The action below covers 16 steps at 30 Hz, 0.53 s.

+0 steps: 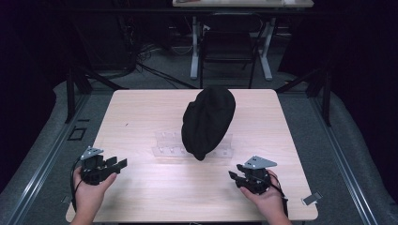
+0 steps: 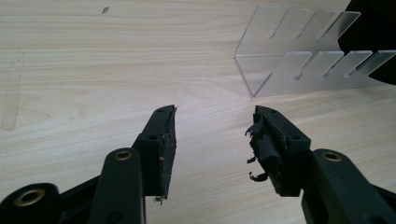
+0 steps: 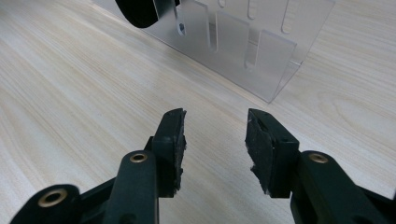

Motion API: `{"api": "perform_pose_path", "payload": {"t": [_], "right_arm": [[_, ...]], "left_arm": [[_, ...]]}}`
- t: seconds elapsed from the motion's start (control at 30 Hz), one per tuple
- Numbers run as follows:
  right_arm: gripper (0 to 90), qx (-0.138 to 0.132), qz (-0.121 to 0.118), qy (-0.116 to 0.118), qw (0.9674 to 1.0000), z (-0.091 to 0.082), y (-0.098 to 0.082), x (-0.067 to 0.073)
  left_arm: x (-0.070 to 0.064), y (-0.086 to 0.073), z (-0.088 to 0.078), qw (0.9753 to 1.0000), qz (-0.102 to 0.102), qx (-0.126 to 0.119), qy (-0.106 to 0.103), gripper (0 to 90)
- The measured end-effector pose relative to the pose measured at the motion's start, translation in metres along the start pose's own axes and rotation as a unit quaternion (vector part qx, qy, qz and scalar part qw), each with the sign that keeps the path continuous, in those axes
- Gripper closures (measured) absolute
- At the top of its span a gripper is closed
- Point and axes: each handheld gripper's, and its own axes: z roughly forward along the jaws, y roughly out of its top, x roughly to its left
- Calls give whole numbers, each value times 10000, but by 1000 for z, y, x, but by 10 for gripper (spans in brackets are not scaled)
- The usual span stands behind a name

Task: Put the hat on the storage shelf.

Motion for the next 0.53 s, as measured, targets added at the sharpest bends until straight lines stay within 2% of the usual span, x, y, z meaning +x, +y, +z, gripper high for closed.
{"api": "perform_pose_path", "payload": {"t": [0.07, 0.17, 0.3, 0.43, 0.53], "right_arm": [[570, -73, 43, 10, 10000, 1, -1, 0], [570, 4, -22, -30, 10000, 1, -1, 0], [570, 1, -44, -44, 10000, 2, -3, 0], [565, -4, -48, -62, 10000, 2, -3, -2], [553, -50, 53, -55, 10000, 1, -3, -3]], "left_arm": [[-1, -3, 1, 10000, -12, -94, 22, 490], [-3, -8, 2, 9998, 4, -167, 57, 488], [-6, -12, 4, 9995, 112, -273, 137, 490], [-7, -17, 5, 9993, 137, -346, 101, 491], [-7, -20, 5, 9991, 163, -385, 70, 491]]}}
